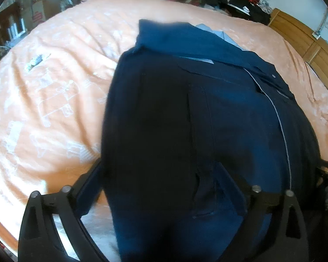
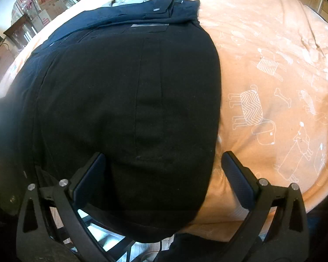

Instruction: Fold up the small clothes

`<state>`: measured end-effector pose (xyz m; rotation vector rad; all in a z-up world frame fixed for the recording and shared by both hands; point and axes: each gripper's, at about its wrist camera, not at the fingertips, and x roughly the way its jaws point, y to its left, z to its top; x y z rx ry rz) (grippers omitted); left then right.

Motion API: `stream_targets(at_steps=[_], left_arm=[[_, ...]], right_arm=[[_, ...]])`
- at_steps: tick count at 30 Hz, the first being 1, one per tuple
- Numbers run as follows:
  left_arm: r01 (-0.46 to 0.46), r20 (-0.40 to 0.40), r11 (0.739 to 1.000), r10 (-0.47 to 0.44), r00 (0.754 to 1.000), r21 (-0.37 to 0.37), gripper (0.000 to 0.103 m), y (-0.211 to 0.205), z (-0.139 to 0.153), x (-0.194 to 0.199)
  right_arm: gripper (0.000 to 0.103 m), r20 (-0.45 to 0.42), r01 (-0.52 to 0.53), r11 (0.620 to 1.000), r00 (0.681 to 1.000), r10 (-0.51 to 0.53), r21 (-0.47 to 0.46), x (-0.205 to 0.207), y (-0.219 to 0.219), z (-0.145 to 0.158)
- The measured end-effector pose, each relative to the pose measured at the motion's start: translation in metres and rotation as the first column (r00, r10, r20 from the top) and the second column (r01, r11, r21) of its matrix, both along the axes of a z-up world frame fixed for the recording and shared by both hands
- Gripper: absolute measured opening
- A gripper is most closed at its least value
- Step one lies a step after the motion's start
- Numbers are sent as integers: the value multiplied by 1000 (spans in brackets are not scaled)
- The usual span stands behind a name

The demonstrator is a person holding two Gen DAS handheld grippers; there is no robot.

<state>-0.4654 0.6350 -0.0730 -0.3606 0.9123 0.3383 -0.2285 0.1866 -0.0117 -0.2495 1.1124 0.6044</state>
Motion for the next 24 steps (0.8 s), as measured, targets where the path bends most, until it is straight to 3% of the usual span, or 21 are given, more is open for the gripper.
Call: stream_targets(at_steps=[13,22,24], left_arm=[[-5,5,1000,5,1000,8,102,-3,-1,3],[-27,41,998,25,999,48,103,-9,-4,0],[-33,55,998,30,998,56,103,-10,-5,-1]], right_arm=[[103,-21,1,999,1000,-1,33,0,-6,2],[102,-94,68,982,994,-51,178,12,-34,11],[102,-147,100,961,987,-63,259,18,-45,11]])
